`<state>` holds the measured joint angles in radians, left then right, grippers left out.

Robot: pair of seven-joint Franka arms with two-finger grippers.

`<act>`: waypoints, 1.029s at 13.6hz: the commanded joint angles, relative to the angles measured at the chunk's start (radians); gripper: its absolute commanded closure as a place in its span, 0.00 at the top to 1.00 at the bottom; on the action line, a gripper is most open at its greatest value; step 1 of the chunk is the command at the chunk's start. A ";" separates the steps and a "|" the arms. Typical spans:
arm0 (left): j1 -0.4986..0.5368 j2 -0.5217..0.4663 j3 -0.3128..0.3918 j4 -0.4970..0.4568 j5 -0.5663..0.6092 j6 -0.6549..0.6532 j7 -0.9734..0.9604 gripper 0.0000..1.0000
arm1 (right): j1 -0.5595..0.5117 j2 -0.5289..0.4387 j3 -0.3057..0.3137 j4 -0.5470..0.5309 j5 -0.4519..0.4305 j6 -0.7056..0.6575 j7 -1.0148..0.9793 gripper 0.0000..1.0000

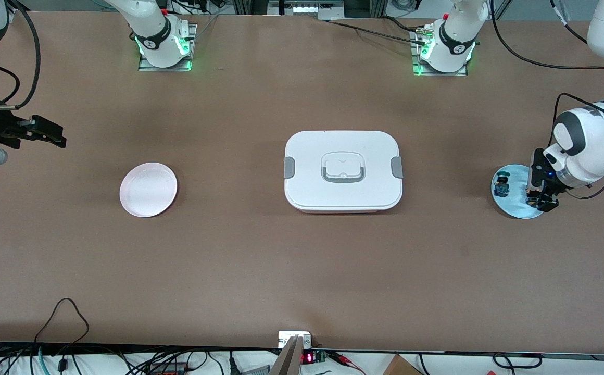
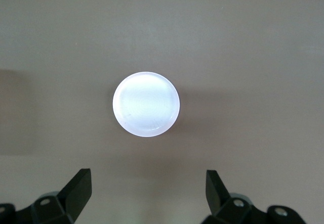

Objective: Transfer orange switch to right arm and place
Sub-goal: 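Close the left gripper on the orange switch body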

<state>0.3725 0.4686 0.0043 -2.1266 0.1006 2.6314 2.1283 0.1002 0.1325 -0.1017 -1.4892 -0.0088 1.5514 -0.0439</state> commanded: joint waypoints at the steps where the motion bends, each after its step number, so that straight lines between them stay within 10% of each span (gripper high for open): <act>1: 0.016 0.016 -0.012 0.019 -0.010 0.009 0.024 1.00 | 0.001 -0.007 0.001 -0.002 -0.003 0.003 -0.001 1.00; 14: 0.028 0.036 -0.020 0.019 -0.012 0.022 0.022 0.99 | 0.001 -0.007 0.001 -0.002 -0.003 0.003 -0.001 1.00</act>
<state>0.3873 0.4939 -0.0013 -2.1251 0.1005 2.6486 2.1283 0.1002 0.1325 -0.1018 -1.4892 -0.0088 1.5515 -0.0439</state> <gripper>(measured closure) 0.000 0.000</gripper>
